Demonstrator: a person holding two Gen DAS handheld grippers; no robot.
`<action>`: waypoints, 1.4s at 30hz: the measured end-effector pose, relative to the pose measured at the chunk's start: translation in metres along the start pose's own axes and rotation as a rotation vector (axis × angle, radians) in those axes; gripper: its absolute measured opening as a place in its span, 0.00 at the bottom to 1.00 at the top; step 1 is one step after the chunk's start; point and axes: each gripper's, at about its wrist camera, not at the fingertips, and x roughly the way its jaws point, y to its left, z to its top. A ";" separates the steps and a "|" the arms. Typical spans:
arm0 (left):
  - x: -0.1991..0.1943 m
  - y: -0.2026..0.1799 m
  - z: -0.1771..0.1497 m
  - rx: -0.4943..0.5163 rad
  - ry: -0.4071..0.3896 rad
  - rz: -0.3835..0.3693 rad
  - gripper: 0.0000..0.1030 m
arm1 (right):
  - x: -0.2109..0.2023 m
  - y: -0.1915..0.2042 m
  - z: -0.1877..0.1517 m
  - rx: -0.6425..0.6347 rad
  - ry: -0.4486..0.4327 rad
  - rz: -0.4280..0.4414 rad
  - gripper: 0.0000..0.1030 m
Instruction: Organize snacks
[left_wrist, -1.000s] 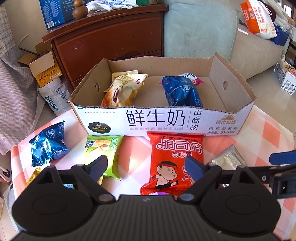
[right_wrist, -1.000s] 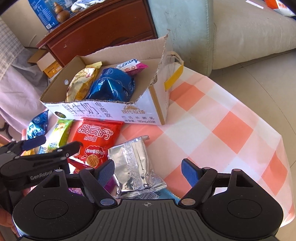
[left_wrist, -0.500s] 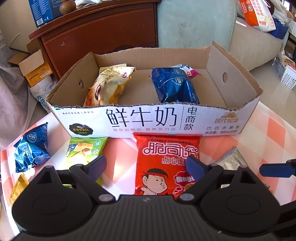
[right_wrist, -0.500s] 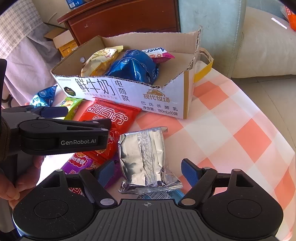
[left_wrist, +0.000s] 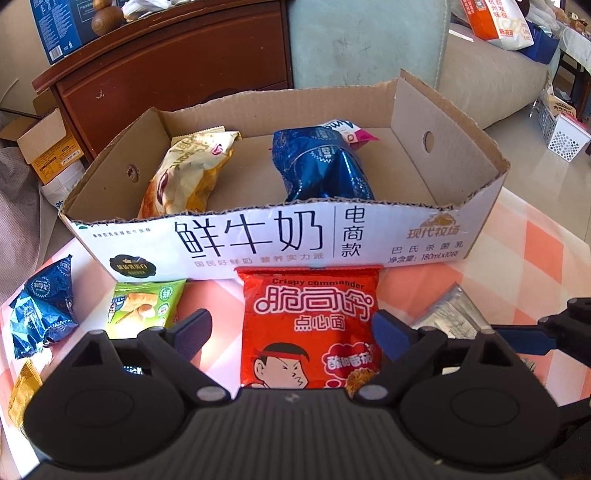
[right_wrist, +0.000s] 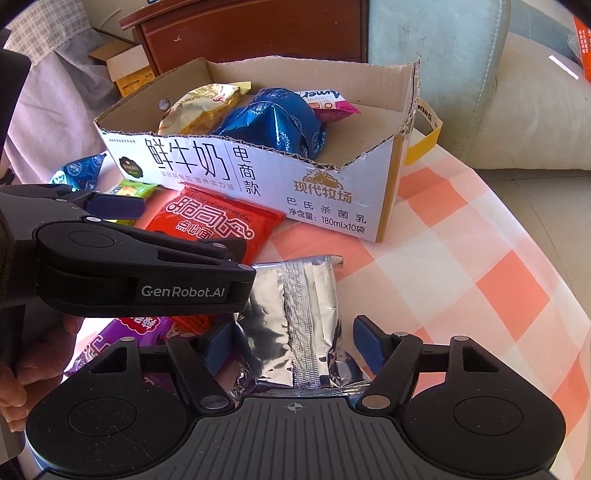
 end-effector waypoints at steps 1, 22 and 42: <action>0.001 -0.002 -0.001 0.006 0.005 -0.002 0.87 | 0.000 0.000 0.000 -0.001 -0.001 0.000 0.60; -0.020 0.002 -0.013 0.024 -0.029 -0.032 0.57 | -0.015 0.005 0.001 -0.045 -0.033 -0.015 0.55; -0.062 0.038 -0.024 0.022 -0.118 0.034 0.58 | -0.038 0.016 0.010 -0.042 -0.107 -0.006 0.55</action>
